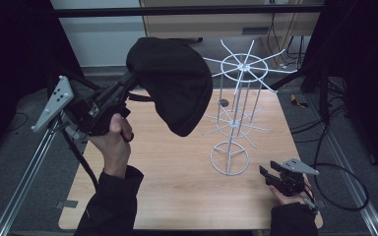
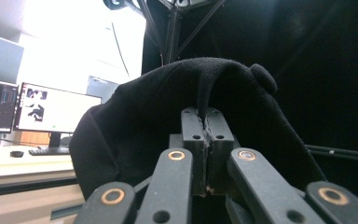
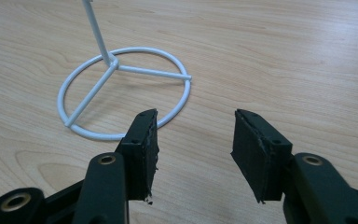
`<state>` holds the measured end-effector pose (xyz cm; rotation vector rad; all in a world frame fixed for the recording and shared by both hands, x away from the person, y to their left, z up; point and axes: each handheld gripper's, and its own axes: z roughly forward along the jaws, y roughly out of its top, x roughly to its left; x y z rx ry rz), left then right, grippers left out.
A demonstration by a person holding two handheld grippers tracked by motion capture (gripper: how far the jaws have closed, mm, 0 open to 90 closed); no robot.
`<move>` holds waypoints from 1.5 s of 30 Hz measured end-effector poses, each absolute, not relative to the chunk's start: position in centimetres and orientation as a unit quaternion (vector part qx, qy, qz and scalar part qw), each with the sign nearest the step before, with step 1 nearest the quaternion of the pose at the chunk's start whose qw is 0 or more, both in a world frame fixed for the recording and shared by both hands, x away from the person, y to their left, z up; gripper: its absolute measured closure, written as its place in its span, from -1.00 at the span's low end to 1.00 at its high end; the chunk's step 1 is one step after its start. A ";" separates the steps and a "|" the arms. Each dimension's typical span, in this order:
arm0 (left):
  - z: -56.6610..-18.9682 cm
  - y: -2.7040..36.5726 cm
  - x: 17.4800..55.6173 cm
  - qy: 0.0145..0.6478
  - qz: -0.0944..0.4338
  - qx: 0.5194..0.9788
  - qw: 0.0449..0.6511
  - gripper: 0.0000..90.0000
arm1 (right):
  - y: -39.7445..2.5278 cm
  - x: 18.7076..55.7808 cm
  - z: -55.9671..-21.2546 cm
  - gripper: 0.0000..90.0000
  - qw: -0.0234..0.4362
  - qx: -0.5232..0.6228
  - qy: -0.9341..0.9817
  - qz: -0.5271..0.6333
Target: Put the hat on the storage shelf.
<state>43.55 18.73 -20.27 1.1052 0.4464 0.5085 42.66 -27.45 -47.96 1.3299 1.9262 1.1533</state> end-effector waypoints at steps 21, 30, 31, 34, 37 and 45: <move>-26.0 18.9 45.7 0.252 0.196 0.567 0.759 0.96 | -27.3 42.7 -48.1 0.11 0.259 0.489 0.717 0.425; -28.9 18.8 46.8 0.273 0.175 0.590 0.740 0.94 | -27.3 42.8 -48.1 0.10 0.259 0.489 0.717 0.425; -29.1 18.8 46.9 0.275 0.175 0.592 0.737 0.94 | -27.3 42.8 -48.1 0.10 0.258 0.489 0.717 0.425; -29.7 18.5 47.1 0.278 0.171 0.603 0.728 0.93 | -27.3 42.8 -48.1 0.09 0.259 0.488 0.719 0.422; -30.1 18.1 47.2 0.282 0.173 0.618 0.713 0.89 | -27.3 42.8 -48.2 0.08 0.259 0.488 0.719 0.422; -30.6 17.5 47.5 0.285 0.182 0.645 0.685 0.83 | -27.2 42.8 -48.2 0.07 0.260 0.488 0.719 0.421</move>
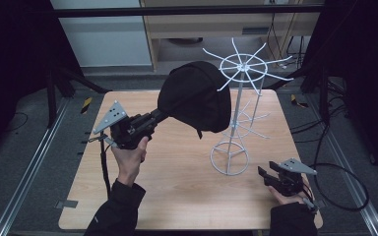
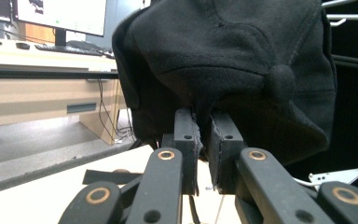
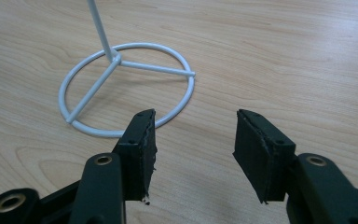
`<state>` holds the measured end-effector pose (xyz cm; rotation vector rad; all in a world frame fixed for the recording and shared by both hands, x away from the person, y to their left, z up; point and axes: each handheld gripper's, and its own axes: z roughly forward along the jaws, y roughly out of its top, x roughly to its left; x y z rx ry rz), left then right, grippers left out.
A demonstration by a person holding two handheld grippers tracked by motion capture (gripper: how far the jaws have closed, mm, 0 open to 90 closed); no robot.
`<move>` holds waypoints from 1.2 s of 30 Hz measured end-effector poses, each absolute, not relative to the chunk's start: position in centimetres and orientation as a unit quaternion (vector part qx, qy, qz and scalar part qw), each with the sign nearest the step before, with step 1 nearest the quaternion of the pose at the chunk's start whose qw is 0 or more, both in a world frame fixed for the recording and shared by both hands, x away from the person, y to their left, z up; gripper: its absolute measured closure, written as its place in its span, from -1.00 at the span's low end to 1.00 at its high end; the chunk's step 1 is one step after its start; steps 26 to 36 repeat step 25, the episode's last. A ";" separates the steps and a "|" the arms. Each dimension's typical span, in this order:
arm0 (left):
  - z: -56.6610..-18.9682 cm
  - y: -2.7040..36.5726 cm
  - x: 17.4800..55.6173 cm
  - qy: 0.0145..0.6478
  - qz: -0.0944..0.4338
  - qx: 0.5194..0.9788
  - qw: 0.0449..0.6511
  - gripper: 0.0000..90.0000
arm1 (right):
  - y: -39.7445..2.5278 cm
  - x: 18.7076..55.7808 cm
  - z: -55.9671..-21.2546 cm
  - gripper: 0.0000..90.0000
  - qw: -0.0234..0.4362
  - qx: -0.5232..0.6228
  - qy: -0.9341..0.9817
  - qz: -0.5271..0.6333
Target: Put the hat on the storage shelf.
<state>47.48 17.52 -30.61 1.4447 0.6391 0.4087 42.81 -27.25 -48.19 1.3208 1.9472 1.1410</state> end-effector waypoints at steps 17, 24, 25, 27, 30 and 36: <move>-33.6 21.0 45.6 0.327 0.234 0.696 0.595 -0.08 | -27.3 42.8 -48.2 -0.13 0.264 0.494 0.713 0.422; -37.8 25.1 44.6 0.393 0.243 0.698 0.547 -0.27 | -27.4 42.9 -48.3 -0.29 0.264 0.499 0.706 0.428; -38.6 25.7 44.6 0.404 0.242 0.700 0.537 -0.27 | -27.4 42.9 -48.3 -0.32 0.266 0.501 0.704 0.429; -38.6 25.7 44.6 0.404 0.242 0.700 0.537 -0.27 | -27.4 42.9 -48.3 -0.32 0.266 0.501 0.704 0.429; -38.6 25.7 44.6 0.404 0.242 0.700 0.537 -0.27 | -27.4 42.9 -48.3 -0.32 0.266 0.501 0.704 0.429; -38.6 25.7 44.6 0.404 0.242 0.700 0.537 -0.27 | -27.4 42.9 -48.3 -0.32 0.266 0.501 0.704 0.429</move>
